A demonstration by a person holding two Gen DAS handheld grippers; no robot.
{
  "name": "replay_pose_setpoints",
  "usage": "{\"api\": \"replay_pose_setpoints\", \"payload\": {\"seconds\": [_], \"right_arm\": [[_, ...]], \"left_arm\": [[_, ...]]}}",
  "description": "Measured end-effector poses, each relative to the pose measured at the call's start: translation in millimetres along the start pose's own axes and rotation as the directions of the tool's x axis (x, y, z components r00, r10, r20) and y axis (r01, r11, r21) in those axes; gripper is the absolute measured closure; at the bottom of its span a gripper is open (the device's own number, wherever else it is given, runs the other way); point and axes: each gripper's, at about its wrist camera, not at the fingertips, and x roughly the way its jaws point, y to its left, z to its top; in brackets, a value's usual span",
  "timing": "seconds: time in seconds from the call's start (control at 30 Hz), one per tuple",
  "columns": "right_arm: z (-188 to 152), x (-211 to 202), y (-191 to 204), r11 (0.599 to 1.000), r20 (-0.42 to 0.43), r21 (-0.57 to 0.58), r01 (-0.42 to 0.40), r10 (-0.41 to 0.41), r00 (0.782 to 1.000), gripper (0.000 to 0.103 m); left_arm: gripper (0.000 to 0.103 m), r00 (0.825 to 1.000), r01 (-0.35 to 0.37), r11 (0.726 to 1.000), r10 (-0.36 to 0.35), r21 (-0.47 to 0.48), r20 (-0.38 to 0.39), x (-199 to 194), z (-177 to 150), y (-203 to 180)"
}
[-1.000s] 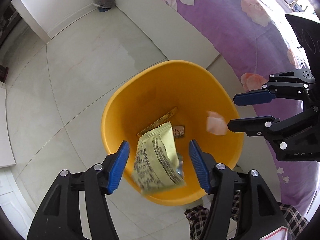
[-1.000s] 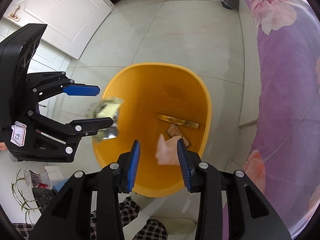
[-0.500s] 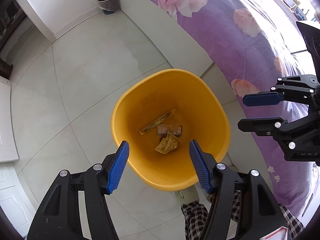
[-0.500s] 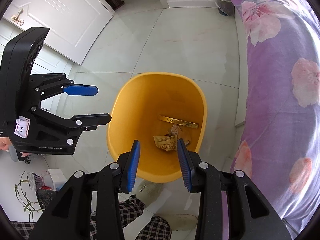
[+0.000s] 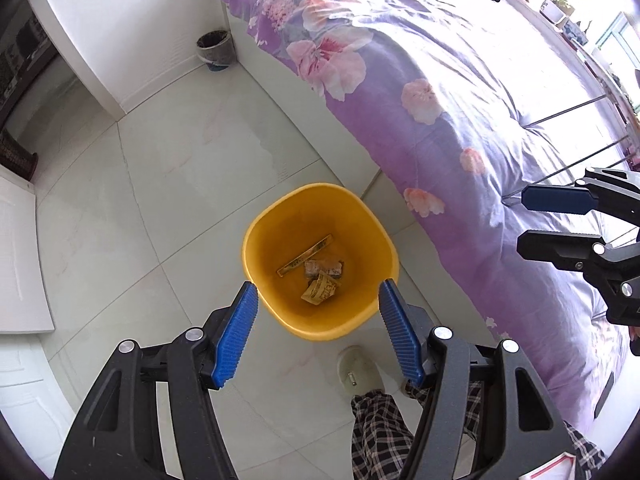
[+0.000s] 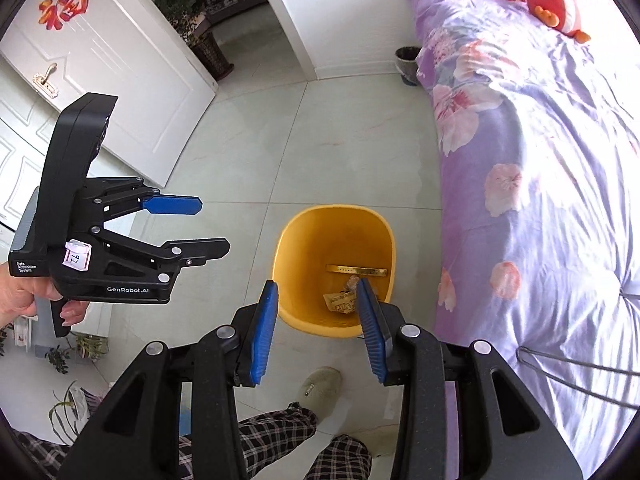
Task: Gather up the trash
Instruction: 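Move both tools back over the table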
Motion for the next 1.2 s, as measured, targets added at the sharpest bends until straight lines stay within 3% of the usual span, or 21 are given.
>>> {"api": "replay_pose_setpoints", "payload": {"seconds": [0.13, 0.3, 0.4, 0.57, 0.7, 0.97, 1.1, 1.2], "right_arm": [[-18, -53, 9, 0.997, 0.078, 0.058, 0.059, -0.064, 0.995, 0.061], [-51, -118, 11, 0.974, 0.163, 0.178, 0.138, -0.168, 0.972, 0.061], [-76, -150, 11, 0.947, 0.2, 0.257, 0.194, -0.249, 0.948, 0.061], [-120, -190, 4, 0.872, 0.217, 0.386, 0.302, -0.404, 0.889, 0.061], [-160, -225, -10, 0.777, 0.206, 0.524, 0.348, -0.512, 0.834, 0.06], [-249, -288, -42, 0.534, 0.129, 0.754, 0.382, -0.692, 0.711, 0.055], [-288, -313, -65, 0.426, 0.087, 0.819, 0.385, -0.755, 0.65, 0.045], [-308, -327, -81, 0.345, 0.044, 0.846, 0.407, -0.806, 0.59, 0.03]], "left_arm": [[0.04, 0.999, -0.004, 0.997, 0.001, 0.073, 0.047, -35, 5, -23], [0.04, 0.995, 0.006, 0.987, -0.022, 0.16, 0.098, -72, 14, -62], [0.04, 0.99, 0.038, 0.975, -0.067, 0.218, 0.126, -85, 17, -89], [0.04, 0.977, 0.109, 0.94, -0.161, 0.325, 0.139, -103, 20, -140], [0.04, 0.967, 0.156, 0.888, -0.227, 0.433, 0.117, -114, 19, -180], [0.04, 0.953, 0.198, 0.771, -0.295, 0.605, 0.064, -120, 19, -260], [0.039, 0.946, 0.221, 0.743, -0.321, 0.632, 0.047, -123, 21, -299], [0.024, 0.94, 0.222, 0.731, -0.335, 0.645, 0.056, -123, 24, -330]]}}
